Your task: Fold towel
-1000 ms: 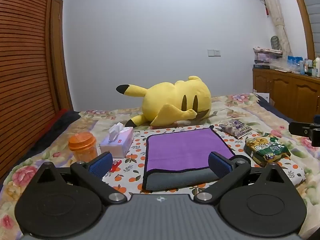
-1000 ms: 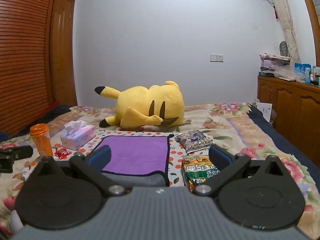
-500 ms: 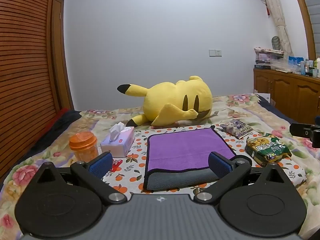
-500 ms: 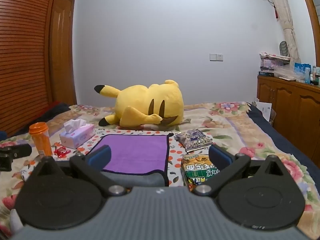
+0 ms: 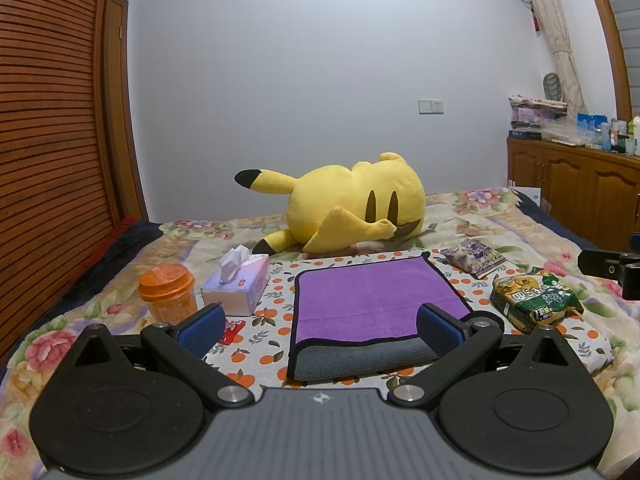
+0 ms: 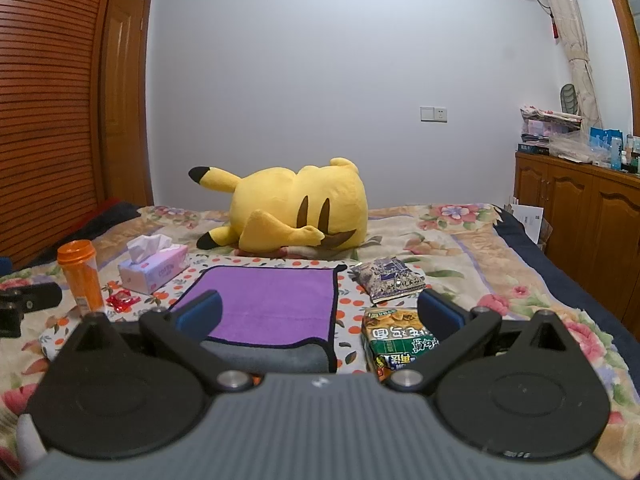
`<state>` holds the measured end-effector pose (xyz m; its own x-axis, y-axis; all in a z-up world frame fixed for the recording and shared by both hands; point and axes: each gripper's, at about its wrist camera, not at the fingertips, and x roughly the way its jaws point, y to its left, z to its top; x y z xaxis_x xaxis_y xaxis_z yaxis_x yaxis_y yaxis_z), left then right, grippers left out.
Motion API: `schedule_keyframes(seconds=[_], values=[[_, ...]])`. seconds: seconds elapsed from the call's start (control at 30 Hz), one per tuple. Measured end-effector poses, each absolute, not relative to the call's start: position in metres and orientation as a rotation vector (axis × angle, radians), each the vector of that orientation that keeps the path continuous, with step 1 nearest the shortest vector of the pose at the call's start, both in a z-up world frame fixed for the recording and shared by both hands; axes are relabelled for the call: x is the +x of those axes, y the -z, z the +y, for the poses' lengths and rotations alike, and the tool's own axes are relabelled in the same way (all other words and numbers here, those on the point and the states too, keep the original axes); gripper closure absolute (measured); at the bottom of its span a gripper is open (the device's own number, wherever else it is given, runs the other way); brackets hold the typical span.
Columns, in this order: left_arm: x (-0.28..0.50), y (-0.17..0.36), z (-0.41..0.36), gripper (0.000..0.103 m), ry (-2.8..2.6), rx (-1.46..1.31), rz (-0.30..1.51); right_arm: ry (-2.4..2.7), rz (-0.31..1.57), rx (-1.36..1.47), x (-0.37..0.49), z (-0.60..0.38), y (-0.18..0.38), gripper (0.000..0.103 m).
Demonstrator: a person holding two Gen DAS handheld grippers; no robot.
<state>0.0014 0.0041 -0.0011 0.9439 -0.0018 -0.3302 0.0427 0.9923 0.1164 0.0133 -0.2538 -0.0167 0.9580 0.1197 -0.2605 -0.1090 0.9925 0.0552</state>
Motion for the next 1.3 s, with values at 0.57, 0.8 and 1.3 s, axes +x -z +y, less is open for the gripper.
schedule_keyframes(seconds=[0.57,0.8,1.3], values=[[0.001,0.0011,0.0037,0.0,0.023,0.122,0.335,-0.115,0.268,0.04,0.0136,-0.2535,0.0171,0.0],[0.0013,0.0013,0.0039,0.0,0.022,0.122,0.336,-0.116,0.27,0.038,0.0138,-0.2535,0.0171,0.0],[0.0015,0.0003,0.0074,0.0,0.022,0.123,0.335,-0.115,0.271,0.038,0.014,-0.2531,0.017,0.0]])
